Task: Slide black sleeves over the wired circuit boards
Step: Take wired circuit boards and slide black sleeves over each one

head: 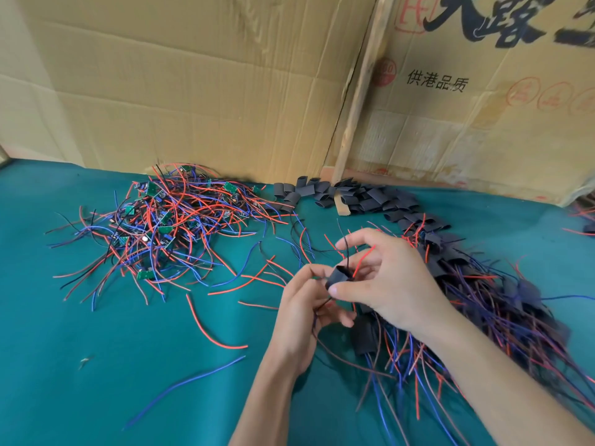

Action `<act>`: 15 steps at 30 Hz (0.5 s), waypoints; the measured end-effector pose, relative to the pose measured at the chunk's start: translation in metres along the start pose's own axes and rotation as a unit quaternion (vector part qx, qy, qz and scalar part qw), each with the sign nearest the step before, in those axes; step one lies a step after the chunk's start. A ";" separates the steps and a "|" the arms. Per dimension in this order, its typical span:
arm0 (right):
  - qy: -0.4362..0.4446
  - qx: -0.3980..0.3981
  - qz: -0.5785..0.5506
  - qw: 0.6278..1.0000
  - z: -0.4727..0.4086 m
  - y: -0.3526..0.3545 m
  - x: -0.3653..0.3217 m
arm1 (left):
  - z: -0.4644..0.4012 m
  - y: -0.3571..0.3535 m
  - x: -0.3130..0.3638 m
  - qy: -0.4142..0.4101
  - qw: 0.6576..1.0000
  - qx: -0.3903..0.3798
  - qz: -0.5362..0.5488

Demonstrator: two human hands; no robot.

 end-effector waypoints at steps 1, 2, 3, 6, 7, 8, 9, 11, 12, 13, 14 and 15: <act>-0.012 -0.006 -0.023 1.000 0.001 -0.007 0.003 | 0.000 0.001 0.000 0.005 1.000 0.002 0.011; -0.023 -0.012 -0.036 0.999 0.001 -0.014 0.007 | 0.001 0.002 0.000 0.006 1.000 0.004 0.015; -0.027 -0.016 -0.031 0.999 0.001 -0.019 0.009 | 0.002 0.002 0.000 0.006 1.000 0.003 0.013; -0.019 -0.031 0.034 0.999 0.000 -0.029 0.012 | 0.004 -0.001 0.000 0.014 1.000 -0.015 0.010; -0.018 -0.028 0.039 0.999 0.000 -0.029 0.011 | 0.004 -0.001 0.001 0.016 1.000 -0.021 0.015; -0.020 -0.022 0.032 0.999 -0.001 -0.028 0.011 | 0.004 -0.002 0.002 0.018 0.999 -0.026 0.026; -0.029 -0.014 0.007 0.999 -0.002 -0.026 0.013 | 0.004 -0.003 0.002 0.021 0.998 -0.033 0.042; -0.059 0.006 -0.081 0.995 -0.004 -0.021 0.017 | 0.003 -0.004 0.003 0.031 0.996 -0.043 0.078; -0.070 0.024 -0.115 0.991 -0.006 -0.017 0.019 | 0.002 -0.004 0.002 0.037 0.994 -0.046 0.089; -0.071 0.045 -0.134 0.987 -0.007 -0.012 0.020 | 0.002 -0.004 0.002 0.041 0.994 -0.044 0.091; -0.065 0.069 -0.145 0.985 -0.009 -0.006 0.019 | 0.001 -0.003 0.001 0.041 0.995 -0.037 0.087; -0.056 0.093 -0.156 0.982 -0.010 0.000 0.018 | 0.000 0.000 0.001 0.036 0.996 -0.026 0.082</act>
Point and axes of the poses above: each hand's wrist, its own z-axis away from the middle knuckle, its own y-axis out of the back of the hand, x = y × z, the point moved 7 cm from there along -z, towards the middle knuckle, and after that the axes turned 2 degrees about -z, right-handed, at the moved point
